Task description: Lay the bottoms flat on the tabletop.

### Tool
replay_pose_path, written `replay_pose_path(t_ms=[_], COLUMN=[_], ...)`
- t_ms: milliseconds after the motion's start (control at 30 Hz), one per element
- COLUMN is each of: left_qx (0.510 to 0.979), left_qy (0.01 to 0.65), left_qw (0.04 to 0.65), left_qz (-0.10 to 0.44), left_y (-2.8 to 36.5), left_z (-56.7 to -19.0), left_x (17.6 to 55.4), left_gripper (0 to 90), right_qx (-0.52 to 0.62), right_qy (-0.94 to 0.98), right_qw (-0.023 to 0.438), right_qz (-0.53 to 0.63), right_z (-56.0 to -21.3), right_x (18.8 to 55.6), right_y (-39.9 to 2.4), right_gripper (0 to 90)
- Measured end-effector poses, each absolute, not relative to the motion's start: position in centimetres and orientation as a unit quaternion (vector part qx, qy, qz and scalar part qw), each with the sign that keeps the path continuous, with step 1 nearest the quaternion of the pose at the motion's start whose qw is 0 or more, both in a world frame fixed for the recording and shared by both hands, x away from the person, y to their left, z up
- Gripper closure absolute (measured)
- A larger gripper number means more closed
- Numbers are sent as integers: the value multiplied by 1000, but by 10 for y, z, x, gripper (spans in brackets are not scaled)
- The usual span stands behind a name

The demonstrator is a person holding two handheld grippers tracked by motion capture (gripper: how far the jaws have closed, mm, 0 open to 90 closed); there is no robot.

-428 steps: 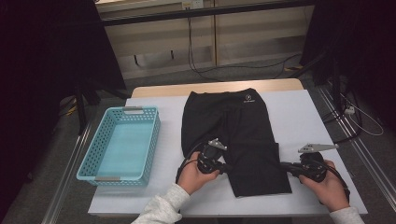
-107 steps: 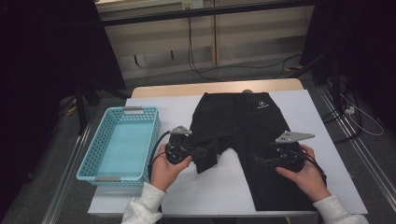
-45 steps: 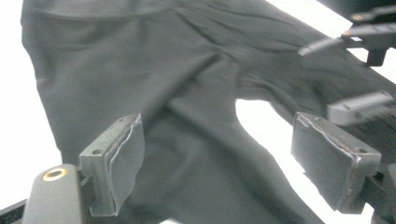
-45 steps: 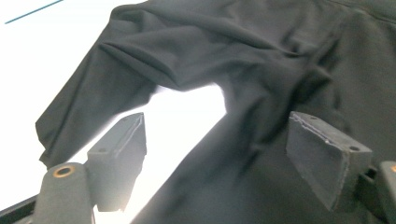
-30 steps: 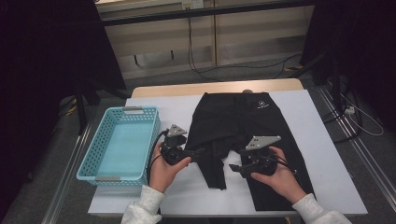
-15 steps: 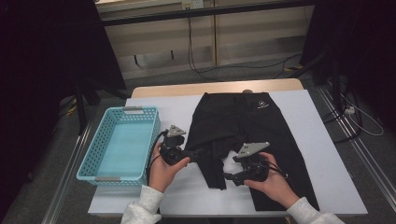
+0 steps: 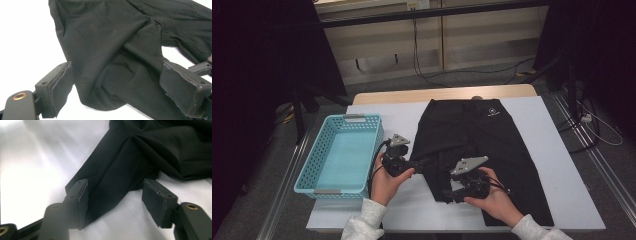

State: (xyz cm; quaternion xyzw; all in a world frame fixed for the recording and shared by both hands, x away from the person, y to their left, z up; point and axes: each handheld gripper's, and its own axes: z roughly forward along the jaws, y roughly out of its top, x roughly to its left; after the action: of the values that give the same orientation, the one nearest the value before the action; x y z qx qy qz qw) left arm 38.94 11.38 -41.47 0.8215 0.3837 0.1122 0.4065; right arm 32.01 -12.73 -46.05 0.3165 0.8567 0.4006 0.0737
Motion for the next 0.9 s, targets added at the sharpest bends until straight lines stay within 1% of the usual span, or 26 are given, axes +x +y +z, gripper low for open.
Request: replay_pose_path(t_ms=[67, 100, 200, 300, 367, 433, 633, 900], left_qx=[824, 822, 821, 821, 821, 820, 817, 821], left_qy=[381, 383, 384, 384, 384, 385, 387, 386], left_qw=[404, 405, 406, 406, 407, 407, 410, 406], left_qz=[115, 114, 115, 115, 118, 118, 118, 113], left_y=[114, 114, 114, 114, 114, 114, 114, 113], left_z=[-415, -415, -415, -415, -414, -414, -413, -416], left_x=[390, 390, 390, 390, 390, 390, 390, 391], left_gripper=[125, 125, 125, 127, 128, 129, 129, 129], right_qx=[317, 318, 326, 325, 323, 320, 314, 330], right_qy=[857, 857, 852, 848, 847, 845, 849, 838], right_qw=[74, 75, 68, 60, 52, 45, 49, 64], right_qz=[399, 399, 405, 414, 420, 425, 422, 430], right_z=[-461, -461, -462, -461, -460, -460, -458, -450], right_x=[321, 321, 323, 323, 324, 324, 324, 327], right_y=[-127, -127, -128, -130, -131, -132, -132, -154], right_gripper=[495, 507, 684, 826, 884, 898, 900, 900])
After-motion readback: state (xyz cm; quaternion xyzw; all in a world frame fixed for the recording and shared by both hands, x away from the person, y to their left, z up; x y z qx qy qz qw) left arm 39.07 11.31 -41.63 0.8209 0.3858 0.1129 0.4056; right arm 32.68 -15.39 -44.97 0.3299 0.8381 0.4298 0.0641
